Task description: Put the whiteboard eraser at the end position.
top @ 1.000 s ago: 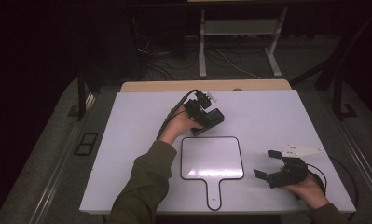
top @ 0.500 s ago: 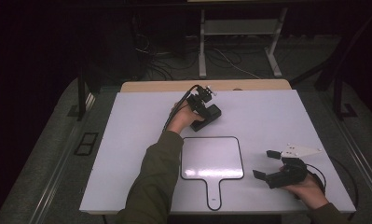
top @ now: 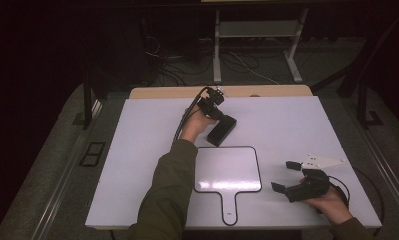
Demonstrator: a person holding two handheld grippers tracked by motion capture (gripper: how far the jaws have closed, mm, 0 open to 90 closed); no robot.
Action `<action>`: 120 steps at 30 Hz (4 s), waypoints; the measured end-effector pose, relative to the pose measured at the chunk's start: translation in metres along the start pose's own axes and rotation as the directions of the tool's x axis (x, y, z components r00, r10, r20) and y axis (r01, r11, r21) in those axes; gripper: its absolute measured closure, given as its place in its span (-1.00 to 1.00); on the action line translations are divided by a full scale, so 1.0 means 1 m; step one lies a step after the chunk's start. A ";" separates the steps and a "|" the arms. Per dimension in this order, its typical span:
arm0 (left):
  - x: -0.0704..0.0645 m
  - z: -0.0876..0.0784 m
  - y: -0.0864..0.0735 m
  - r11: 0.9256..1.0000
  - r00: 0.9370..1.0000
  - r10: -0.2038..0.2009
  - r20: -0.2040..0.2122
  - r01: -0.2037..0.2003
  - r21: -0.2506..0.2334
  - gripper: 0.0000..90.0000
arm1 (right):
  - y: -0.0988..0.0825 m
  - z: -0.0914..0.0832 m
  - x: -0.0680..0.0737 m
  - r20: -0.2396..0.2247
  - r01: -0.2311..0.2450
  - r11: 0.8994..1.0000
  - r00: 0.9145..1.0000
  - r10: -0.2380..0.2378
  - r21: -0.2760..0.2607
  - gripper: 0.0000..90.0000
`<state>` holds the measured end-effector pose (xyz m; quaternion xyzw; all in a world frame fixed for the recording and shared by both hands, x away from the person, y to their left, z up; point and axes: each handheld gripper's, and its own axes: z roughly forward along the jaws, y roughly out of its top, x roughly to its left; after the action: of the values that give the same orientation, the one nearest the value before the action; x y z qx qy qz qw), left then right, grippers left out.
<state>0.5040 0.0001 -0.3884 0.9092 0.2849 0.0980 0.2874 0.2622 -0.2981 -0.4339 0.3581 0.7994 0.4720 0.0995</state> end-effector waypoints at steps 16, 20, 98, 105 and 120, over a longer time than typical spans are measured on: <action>0.002 -0.027 -0.019 0.992 0.996 -0.056 0.066 0.063 -0.111 -0.01 | -0.002 0.001 -0.005 0.003 -0.012 1.000 1.000 0.012 0.004 -1.00; 0.001 -0.036 -0.029 0.993 0.997 -0.040 0.070 0.047 -0.109 -0.12 | -0.003 0.000 -0.006 0.004 -0.010 1.000 1.000 0.010 0.000 -1.00; -0.088 -0.111 -0.229 0.913 0.994 -0.083 0.064 0.102 -0.396 -1.00 | -0.005 0.005 -0.004 0.011 0.006 1.000 1.000 -0.006 0.008 -1.00; -0.092 -0.114 -0.241 0.917 0.993 -0.093 0.070 0.113 -0.382 -1.00 | -0.005 0.006 -0.004 0.010 0.007 1.000 1.000 -0.007 0.010 -1.00; -0.092 -0.113 -0.247 0.927 0.991 -0.106 0.079 0.127 -0.353 -1.00 | -0.005 0.007 -0.003 0.011 0.008 1.000 1.000 -0.008 0.012 -1.00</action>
<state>0.2764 0.1660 -0.4403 0.8259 0.3074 0.1043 0.4611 0.2659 -0.2970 -0.4425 0.3581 0.8030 0.4650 0.1035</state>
